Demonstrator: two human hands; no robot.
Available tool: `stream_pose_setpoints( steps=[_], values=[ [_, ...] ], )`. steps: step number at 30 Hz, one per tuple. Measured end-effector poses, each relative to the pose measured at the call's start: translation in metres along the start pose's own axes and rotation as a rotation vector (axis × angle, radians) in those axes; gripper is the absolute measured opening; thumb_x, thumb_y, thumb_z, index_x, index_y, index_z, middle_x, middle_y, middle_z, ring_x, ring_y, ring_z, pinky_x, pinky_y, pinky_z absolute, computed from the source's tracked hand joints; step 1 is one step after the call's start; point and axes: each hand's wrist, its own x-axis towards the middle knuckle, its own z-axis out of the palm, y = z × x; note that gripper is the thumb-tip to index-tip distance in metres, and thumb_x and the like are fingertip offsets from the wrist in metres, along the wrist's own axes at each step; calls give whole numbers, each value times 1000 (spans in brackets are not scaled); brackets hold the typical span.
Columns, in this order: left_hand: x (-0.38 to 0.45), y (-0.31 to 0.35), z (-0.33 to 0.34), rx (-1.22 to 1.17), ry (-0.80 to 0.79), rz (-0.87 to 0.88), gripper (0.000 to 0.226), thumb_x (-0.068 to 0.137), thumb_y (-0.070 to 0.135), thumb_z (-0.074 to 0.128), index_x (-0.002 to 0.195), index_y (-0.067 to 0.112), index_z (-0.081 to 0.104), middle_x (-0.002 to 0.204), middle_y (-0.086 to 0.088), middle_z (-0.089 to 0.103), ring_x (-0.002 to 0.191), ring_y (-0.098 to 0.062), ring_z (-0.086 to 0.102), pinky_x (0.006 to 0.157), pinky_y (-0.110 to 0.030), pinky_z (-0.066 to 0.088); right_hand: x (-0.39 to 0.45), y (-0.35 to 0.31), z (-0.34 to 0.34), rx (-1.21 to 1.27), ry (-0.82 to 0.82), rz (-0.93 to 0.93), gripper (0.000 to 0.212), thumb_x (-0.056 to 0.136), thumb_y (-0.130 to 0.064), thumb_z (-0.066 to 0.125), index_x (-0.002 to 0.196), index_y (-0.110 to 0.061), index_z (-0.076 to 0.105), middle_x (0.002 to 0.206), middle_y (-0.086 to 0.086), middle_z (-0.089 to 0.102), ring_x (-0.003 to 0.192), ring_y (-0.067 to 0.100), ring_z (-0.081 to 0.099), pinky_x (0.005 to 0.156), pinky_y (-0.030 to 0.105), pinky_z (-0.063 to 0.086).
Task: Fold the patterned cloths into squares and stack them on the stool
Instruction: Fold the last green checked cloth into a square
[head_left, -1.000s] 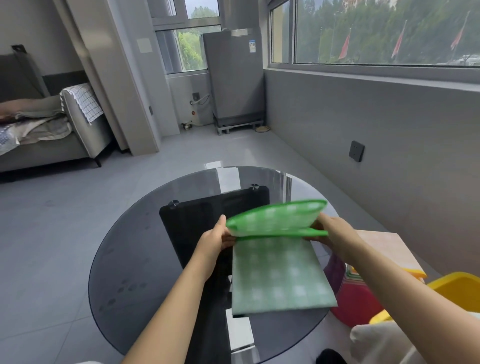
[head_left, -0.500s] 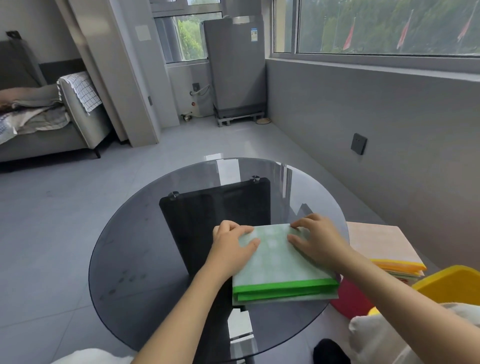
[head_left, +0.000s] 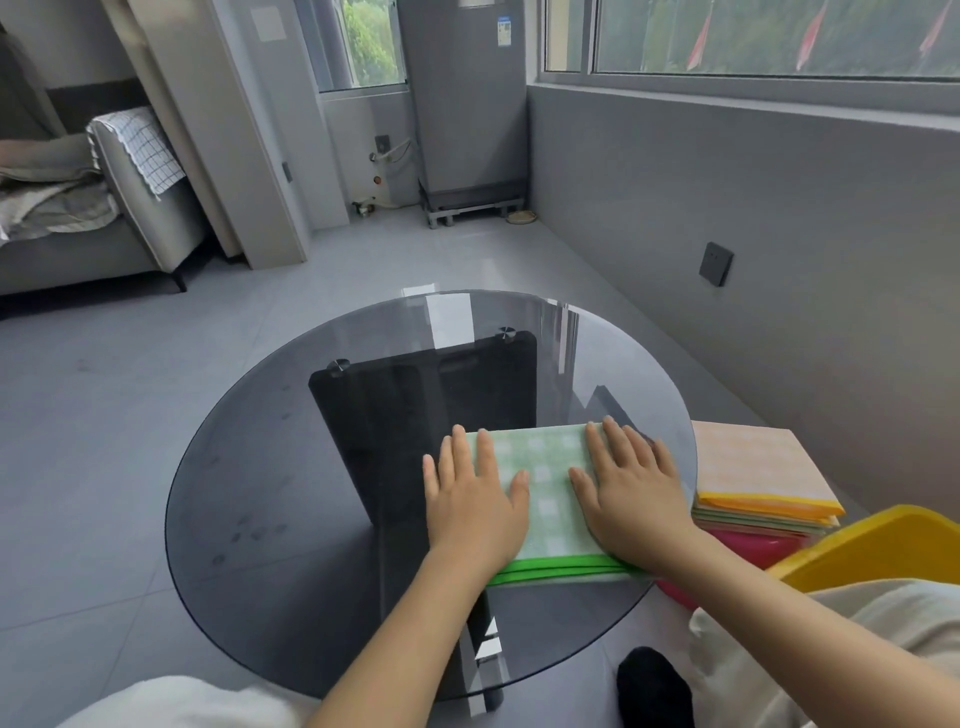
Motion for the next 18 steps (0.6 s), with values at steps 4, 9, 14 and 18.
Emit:
stream_pose_setpoints(
  steps=[4, 9, 14, 18],
  values=[
    [-3, 1, 0, 23, -12, -129, 75, 99, 50, 14, 148, -2, -10, 157, -18, -14, 145, -29, -17, 117, -45, -12, -2, -1, -1, 47, 12, 77, 67, 97, -50, 14, 150, -14, -2, 159, 5, -3, 146, 20, -4, 118, 42, -5],
    [-5, -3, -1, -166, 64, -153, 68, 99, 47, 27, 148, 2, 15, 159, -14, 2, 147, -26, -5, 119, -41, -6, -8, 0, -5, 134, 153, 176, 58, 95, -49, 30, 139, -11, 31, 148, 7, 28, 137, 25, 22, 113, 39, 13],
    [-2, -7, -7, -375, 195, -164, 44, 91, 40, 53, 127, 15, 48, 139, -2, 44, 133, -22, 33, 115, -37, 17, -9, 4, -16, 298, 164, 203, 51, 92, -43, 45, 136, -18, 38, 141, 3, 40, 132, 24, 31, 110, 39, 18],
    [-4, -3, -16, -847, 182, -171, 35, 90, 25, 57, 124, 24, 47, 118, 5, 58, 111, -18, 51, 96, -35, 41, -12, 9, -25, 494, 164, 223, 52, 92, -34, 49, 140, -20, 33, 134, 4, 51, 127, 28, 40, 107, 40, 24]
  ],
)
